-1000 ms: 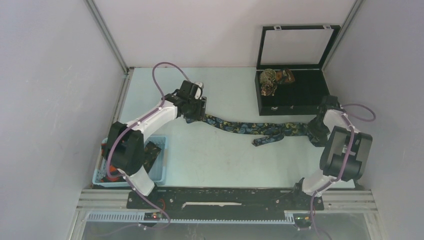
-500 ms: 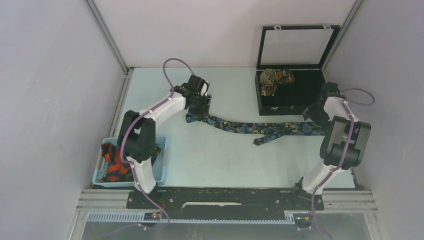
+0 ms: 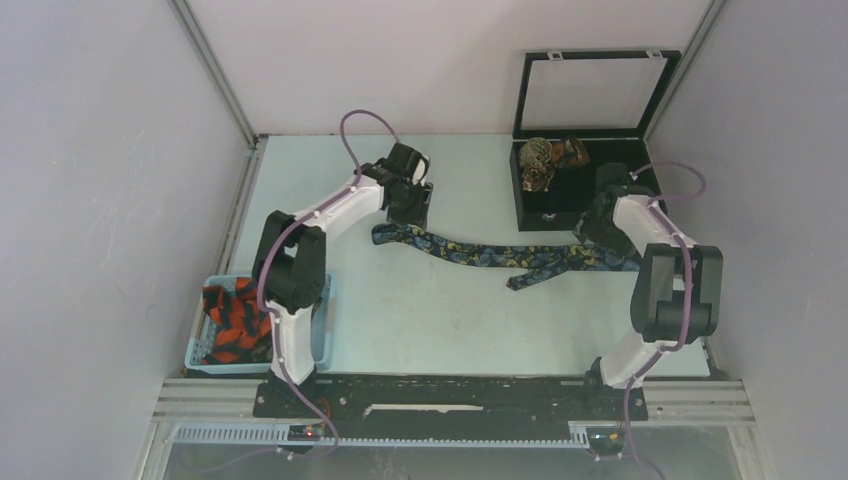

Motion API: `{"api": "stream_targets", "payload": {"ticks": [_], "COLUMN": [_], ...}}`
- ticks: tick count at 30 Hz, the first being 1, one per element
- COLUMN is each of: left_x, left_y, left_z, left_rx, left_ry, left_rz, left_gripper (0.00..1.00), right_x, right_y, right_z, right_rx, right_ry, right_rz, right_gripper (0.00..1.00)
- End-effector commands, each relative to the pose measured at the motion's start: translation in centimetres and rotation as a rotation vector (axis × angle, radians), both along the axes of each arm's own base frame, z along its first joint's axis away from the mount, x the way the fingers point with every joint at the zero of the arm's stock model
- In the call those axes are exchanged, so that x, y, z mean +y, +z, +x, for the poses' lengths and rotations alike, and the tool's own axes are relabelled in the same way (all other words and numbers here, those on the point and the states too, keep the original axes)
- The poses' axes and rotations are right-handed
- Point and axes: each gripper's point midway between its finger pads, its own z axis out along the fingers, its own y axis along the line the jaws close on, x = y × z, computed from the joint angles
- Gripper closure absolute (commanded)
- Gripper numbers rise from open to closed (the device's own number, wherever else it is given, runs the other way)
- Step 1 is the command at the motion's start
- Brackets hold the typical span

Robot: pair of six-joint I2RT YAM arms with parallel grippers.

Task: Roll the ties
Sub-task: Flatten out the tie at the center of the board.

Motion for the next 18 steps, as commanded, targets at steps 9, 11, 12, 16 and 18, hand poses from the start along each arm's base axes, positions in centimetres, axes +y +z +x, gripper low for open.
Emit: {"api": "stream_targets", "payload": {"ticks": [9, 11, 12, 16, 18], "left_x": [-0.7, -0.2, 0.1, 1.5, 2.3], "left_y": [-3.2, -4.1, -4.5, -5.8, -6.2], "left_z": [1.9, 1.8, 1.8, 1.8, 1.7], "left_rx": [0.123, 0.144, 0.155, 0.204, 0.220], "left_ry": [-0.023, -0.013, -0.006, 0.029, 0.047], "left_rz": [0.119, 0.145, 0.149, 0.148, 0.150], "left_gripper": [0.44, 0.44, 0.44, 0.46, 0.48], "right_x": [1.7, 1.6, 1.5, 1.6, 1.6], "right_y": [-4.6, -5.3, -5.6, -6.7, -7.0], "right_z": [-1.6, -1.9, -2.0, -2.1, -2.3], "right_rx": [0.085, 0.100, 0.109, 0.126, 0.137], "right_ry": [0.073, 0.067, 0.064, 0.049, 0.045], "right_rz": [0.044, 0.055, 0.059, 0.094, 0.100], "right_gripper": [0.32, 0.33, 0.34, 0.36, 0.37]}}
